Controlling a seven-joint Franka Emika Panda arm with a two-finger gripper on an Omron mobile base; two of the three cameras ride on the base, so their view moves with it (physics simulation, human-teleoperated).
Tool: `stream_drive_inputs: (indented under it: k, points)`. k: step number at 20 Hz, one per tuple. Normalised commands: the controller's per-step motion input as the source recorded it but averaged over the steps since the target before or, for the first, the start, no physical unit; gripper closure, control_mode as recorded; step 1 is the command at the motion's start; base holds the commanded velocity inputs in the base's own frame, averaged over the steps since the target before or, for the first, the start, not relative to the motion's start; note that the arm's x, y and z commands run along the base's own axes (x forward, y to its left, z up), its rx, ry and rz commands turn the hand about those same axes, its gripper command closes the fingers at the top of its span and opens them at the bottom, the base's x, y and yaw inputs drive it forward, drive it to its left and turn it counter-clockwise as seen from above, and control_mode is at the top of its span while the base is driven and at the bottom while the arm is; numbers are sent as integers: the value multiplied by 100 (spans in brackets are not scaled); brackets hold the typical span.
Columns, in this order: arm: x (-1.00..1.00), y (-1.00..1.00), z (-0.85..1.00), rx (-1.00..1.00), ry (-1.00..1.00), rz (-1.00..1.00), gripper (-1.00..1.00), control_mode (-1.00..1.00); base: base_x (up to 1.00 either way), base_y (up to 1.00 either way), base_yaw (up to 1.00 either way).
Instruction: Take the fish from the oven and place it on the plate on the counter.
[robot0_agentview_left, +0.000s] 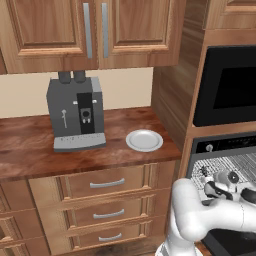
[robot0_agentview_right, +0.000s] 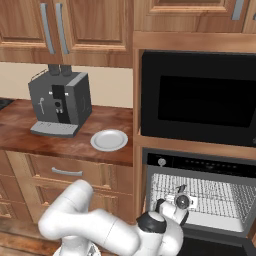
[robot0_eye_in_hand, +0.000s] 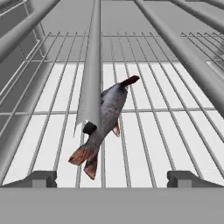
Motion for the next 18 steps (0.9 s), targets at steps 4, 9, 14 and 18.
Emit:
stream_drive_inputs:
  k: [4,9,14,18]
  points:
    - [0,-23,-74,10,-14,0,-100,-100,0,0,0]
    - [0,-15,-23,2,-8,0,-100,-100,0,0,0]
    - [-2,-19,-18,2,-13,0,-100,-100,0,0,0]
    - [-9,-34,-22,5,-24,0,-100,-100,0,0,0]
